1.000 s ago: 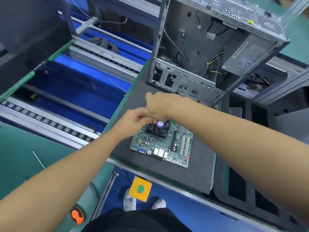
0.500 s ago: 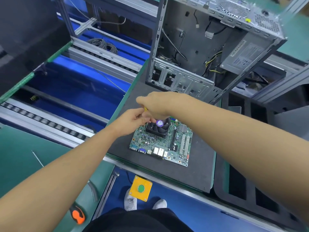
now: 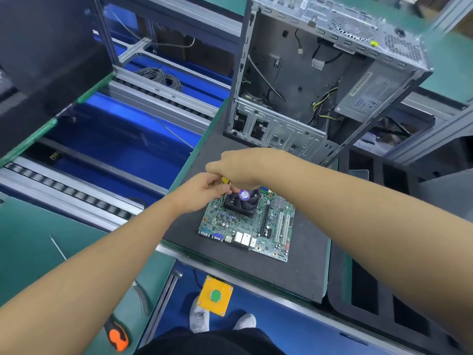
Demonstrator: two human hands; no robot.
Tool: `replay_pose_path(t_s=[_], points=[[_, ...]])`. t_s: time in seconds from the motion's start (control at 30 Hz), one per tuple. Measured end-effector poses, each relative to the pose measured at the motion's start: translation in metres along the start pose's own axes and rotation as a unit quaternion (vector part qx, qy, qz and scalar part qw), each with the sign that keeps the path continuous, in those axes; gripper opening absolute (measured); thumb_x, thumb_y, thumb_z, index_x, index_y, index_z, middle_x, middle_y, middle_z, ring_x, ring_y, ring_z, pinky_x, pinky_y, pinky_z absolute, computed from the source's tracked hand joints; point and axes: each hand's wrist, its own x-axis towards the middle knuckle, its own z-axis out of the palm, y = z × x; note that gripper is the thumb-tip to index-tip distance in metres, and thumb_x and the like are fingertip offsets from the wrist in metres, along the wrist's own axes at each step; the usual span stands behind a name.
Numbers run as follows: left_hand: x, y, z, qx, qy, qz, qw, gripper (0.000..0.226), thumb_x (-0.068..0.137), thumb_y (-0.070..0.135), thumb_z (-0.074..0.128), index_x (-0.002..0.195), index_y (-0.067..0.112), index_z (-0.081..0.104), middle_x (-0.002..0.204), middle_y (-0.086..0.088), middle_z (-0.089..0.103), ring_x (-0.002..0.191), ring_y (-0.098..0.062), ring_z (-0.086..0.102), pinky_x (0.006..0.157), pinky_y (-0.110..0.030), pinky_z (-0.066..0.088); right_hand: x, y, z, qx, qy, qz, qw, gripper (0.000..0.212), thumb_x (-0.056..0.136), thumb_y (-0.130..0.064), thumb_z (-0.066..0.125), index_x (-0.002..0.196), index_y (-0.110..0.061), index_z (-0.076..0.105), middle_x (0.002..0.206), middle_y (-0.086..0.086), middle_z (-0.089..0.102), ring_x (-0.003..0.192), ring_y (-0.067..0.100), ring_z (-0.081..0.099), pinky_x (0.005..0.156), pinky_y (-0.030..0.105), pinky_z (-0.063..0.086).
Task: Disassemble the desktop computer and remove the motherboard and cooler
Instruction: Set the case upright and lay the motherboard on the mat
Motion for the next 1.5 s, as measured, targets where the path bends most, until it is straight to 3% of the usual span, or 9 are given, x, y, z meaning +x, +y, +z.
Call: replay_pose_path(t_s=[0.17, 0.27, 0.4, 0.53, 0.8, 1.0, 1.23, 1.37, 1.5], points=[[0.005, -0.003, 0.006, 0.044, 0.045, 0.027, 0.998, 0.019, 0.084, 0.054, 0.059, 0.098, 0.046, 0.071, 0.098, 0.002, 0.075, 0.1, -0.017, 0.069, 0.095, -0.046, 0.053, 0.0, -0.001, 0.0, 0.048, 0.003, 0.067, 0.997, 0.033, 0.1, -0.041, 0.049, 0.124, -0.019, 0.043, 0.086, 0.004, 0.057, 0.068, 0.022, 0.056, 0.054, 0.032, 0.036], [0.009, -0.004, 0.011, 0.074, 0.072, 0.017, 0.995, 0.024, 0.076, 0.065, 0.06, 0.09, 0.048, 0.071, 0.093, -0.013, 0.07, 0.082, -0.027, 0.064, 0.087, -0.048, 0.054, 0.002, -0.007, 0.001, -0.017, -0.007, 0.063, 0.998, 0.03, 0.098, -0.017, 0.054, 0.128, -0.015, 0.056, 0.092, 0.006, 0.059, 0.086, 0.028, 0.061, 0.055, 0.032, 0.038], [0.012, -0.006, 0.014, 0.099, 0.115, 0.009, 0.988, 0.029, 0.066, 0.075, 0.063, 0.076, 0.048, 0.065, 0.06, 0.015, 0.059, 0.055, -0.002, 0.045, 0.055, -0.029, 0.041, 0.002, -0.011, 0.009, 0.022, 0.021, 0.046, 0.998, 0.03, 0.092, -0.004, 0.057, 0.121, -0.009, 0.05, 0.095, 0.009, 0.05, 0.067, 0.02, 0.048, 0.054, 0.033, 0.034], [0.021, -0.019, 0.007, 0.191, -0.009, -0.025, 0.981, 0.084, 0.06, 0.07, 0.075, 0.132, 0.04, 0.044, 0.137, 0.013, 0.049, 0.129, -0.004, 0.044, 0.104, -0.034, 0.043, -0.008, 0.006, 0.011, -0.001, 0.055, -0.001, 0.999, 0.031, 0.094, -0.002, 0.051, 0.118, -0.02, 0.047, 0.1, 0.006, 0.041, 0.075, 0.025, 0.048, 0.056, 0.036, 0.032], [0.069, -0.013, 0.038, 0.577, -0.088, 0.115, 0.803, 0.135, 0.054, 0.088, 0.062, 0.155, 0.009, 0.02, 0.146, -0.005, 0.038, 0.134, -0.025, 0.035, 0.116, -0.037, 0.026, -0.054, 0.062, 0.031, 0.128, 0.145, 0.114, 0.975, 0.007, 0.102, -0.016, 0.049, 0.102, -0.012, 0.043, 0.106, 0.01, 0.051, 0.091, 0.03, 0.053, 0.074, 0.039, 0.044], [0.07, -0.022, 0.046, 0.402, -0.019, 0.104, 0.909, 0.111, 0.053, 0.064, 0.083, 0.142, 0.015, 0.04, 0.122, 0.0, 0.046, 0.112, -0.024, 0.043, 0.098, -0.039, 0.04, -0.061, 0.067, 0.069, 0.197, 0.191, 0.213, 0.938, 0.02, 0.103, -0.02, 0.048, 0.117, -0.007, 0.048, 0.115, 0.018, 0.057, 0.102, 0.038, 0.058, 0.082, 0.043, 0.049], [0.073, -0.022, 0.066, 0.478, -0.052, 0.146, 0.865, 0.108, 0.056, 0.07, 0.077, 0.142, 0.015, 0.04, 0.122, 0.0, 0.046, 0.107, -0.023, 0.041, 0.096, -0.041, 0.041, -0.057, 0.075, 0.09, 0.27, 0.213, 0.29, 0.893, 0.019, 0.1, -0.022, 0.05, 0.11, -0.007, 0.054, 0.102, 0.015, 0.058, 0.081, 0.032, 0.051, 0.066, 0.033, 0.038], [0.076, -0.02, 0.067, 0.443, -0.061, 0.113, 0.887, 0.113, 0.055, 0.068, 0.08, 0.145, 0.015, 0.036, 0.127, -0.001, 0.044, 0.115, -0.024, 0.041, 0.1, -0.04, 0.04, -0.066, 0.098, 0.112, 0.436, 0.215, 0.347, 0.802, 0.028, 0.097, -0.022, 0.056, 0.095, 0.004, 0.067, 0.078, 0.013, 0.071, 0.074, 0.032, 0.069, 0.067, 0.035, 0.056], [0.077, -0.018, 0.066, 0.419, -0.057, 0.102, 0.9, 0.107, 0.053, 0.066, 0.083, 0.138, 0.019, 0.04, 0.123, 0.002, 0.045, 0.113, -0.021, 0.042, 0.094, -0.035, 0.038, -0.071, 0.096, 0.152, 0.741, 0.195, 0.298, 0.569, 0.015, 0.096, -0.007, 0.062, 0.088, 0.003, 0.054, 0.068, 0.019, 0.067, 0.059, 0.027, 0.067, 0.058, 0.035, 0.062]])
